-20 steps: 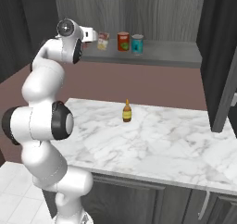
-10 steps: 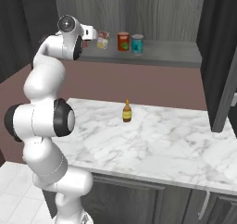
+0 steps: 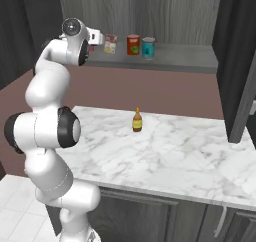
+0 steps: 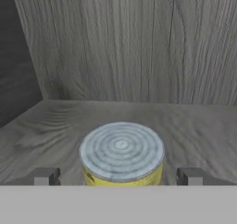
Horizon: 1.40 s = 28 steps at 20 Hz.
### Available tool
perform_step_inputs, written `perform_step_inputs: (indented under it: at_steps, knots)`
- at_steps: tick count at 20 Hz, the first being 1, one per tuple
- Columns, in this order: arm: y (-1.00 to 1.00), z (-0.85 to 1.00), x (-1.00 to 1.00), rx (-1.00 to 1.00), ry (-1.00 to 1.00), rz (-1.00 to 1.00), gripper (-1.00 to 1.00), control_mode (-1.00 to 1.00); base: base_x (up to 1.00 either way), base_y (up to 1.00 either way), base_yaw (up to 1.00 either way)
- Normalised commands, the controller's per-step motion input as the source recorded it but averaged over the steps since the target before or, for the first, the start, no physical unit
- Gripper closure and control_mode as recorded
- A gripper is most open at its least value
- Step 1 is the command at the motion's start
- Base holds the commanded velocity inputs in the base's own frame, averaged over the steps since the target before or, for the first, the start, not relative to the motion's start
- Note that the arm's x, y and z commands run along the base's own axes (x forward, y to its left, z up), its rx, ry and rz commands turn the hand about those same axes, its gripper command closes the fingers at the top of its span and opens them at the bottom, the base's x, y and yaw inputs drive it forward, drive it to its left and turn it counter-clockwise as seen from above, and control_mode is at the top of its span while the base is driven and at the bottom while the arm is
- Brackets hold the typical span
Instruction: Stack two cans on top of the other two cans in the cabinet.
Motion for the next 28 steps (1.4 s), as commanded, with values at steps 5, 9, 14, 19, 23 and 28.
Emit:
perform_step_inputs:
  at_steps: [5,9,14,19,23,28]
  knots:
    - [0.0,-0.03,0.14,0.02,0.0,0.0,1.0,-1.0,0.0,0.0,0.0]
    - [0.0,-0.04,0.06,0.01,0.0,0.0,1.0,-1.0,0.0,0.0,0.0]
    - [0.0,-0.08,-0.01,0.0,0.0,0.0,1.0,-1.0,0.0,0.0,0.0]
    - [-0.03,0.02,-0.21,0.0,-0.08,0.0,1.0,-1.0,0.0,0.0,0.0]
    - [0.0,0.11,-0.33,0.0,-0.17,0.0,1.0,-1.0,0.0,0.0,0.0]
    - [-0.01,0.22,-0.12,0.0,-0.07,-0.05,1.0,-1.0,0.0,0.0,0.0]
